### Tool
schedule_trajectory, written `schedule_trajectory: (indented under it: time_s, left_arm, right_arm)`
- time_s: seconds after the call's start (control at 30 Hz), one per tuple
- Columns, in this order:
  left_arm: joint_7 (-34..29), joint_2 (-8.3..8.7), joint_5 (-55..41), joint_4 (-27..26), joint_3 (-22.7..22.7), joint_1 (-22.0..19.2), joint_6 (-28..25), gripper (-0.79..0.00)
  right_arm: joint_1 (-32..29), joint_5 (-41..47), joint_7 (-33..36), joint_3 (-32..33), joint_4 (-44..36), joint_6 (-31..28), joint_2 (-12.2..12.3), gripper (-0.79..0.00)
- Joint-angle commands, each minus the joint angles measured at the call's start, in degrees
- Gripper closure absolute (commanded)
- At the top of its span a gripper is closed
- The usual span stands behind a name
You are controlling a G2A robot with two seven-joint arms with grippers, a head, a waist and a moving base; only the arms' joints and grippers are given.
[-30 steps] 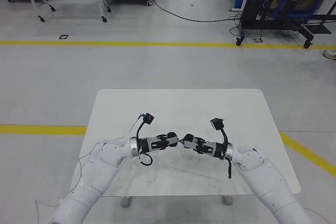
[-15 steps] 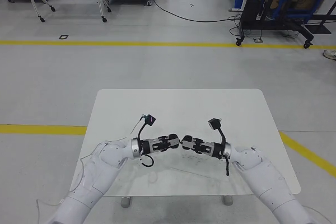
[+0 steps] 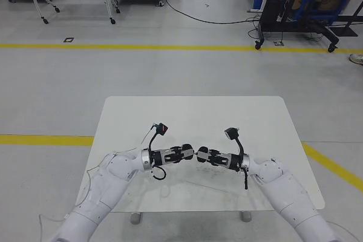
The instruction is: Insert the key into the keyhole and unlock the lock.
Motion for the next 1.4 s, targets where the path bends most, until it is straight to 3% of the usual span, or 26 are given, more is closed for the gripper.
schedule_trajectory:
  time_s: [0.0,0.27,0.4,0.53,0.57,0.7,0.77,0.87,0.93,1.1,1.27,1.37]
  left_arm:
    - [0.9,-0.03,-0.4,0.1,-0.2,0.1,0.2,-0.785]
    - [0.9,-0.03,-0.4,0.1,-0.2,0.1,0.2,-0.785]
    - [5.7,1.02,5.0,-4.6,-4.3,1.2,1.2,-0.785]
    - [6.4,3.79,14.8,-16.9,-14.3,6.1,5.3,-0.785]
    - [5.2,4.82,18.8,-22.7,-18.6,8.6,8.2,-0.785]
    - [-0.2,6.77,30.3,-38.9,-27.0,17.0,18.3,-0.785]
    - [-4.3,7.44,37.1,-44.9,-29.3,20.5,22.6,-0.785]
    - [-9.0,7.95,46.4,-49.2,-29.2,23.9,27.3,-0.785]
    - [-10.3,8.05,52.0,-49.3,-27.3,24.6,29.1,-0.785]
    - [-8.9,7.73,62.4,-42.5,-21.1,22.3,32.3,-0.785]
    - [-7.9,6.92,64.8,-36.2,-15.7,18.9,35.1,-0.785]
    - [-7.7,6.54,65.0,-34.0,-13.8,17.3,36.1,-0.668]
  right_arm:
    - [-0.1,0.2,0.1,0.0,-0.1,-0.2,0.1,0.0]
    - [-1.3,2.4,-0.9,1.2,0.1,-2.6,0.5,0.0]
    - [-2.2,3.3,-3.8,2.8,2.2,-5.3,0.7,0.0]
    - [-2.5,5.1,-8.6,5.5,5.6,-7.4,1.0,0.0]
    - [-2.5,5.1,-9.1,5.7,5.8,-7.5,1.0,0.0]
    - [-2.5,5.1,-9.1,5.7,5.8,-7.5,1.0,0.0]
    - [-2.5,5.1,-9.1,5.7,5.8,-7.5,1.0,0.0]
    - [-2.5,5.1,-9.1,5.7,5.8,-7.5,1.0,0.0]
    - [-2.5,5.1,-9.1,5.7,5.8,-7.5,1.0,0.0]
    - [-2.5,5.1,-9.1,5.7,5.8,-7.5,1.0,0.0]
    - [-2.5,5.1,-9.1,5.7,5.8,-7.5,1.0,0.0]
    - [-2.5,5.1,-9.1,5.7,5.8,-7.5,1.0,0.0]
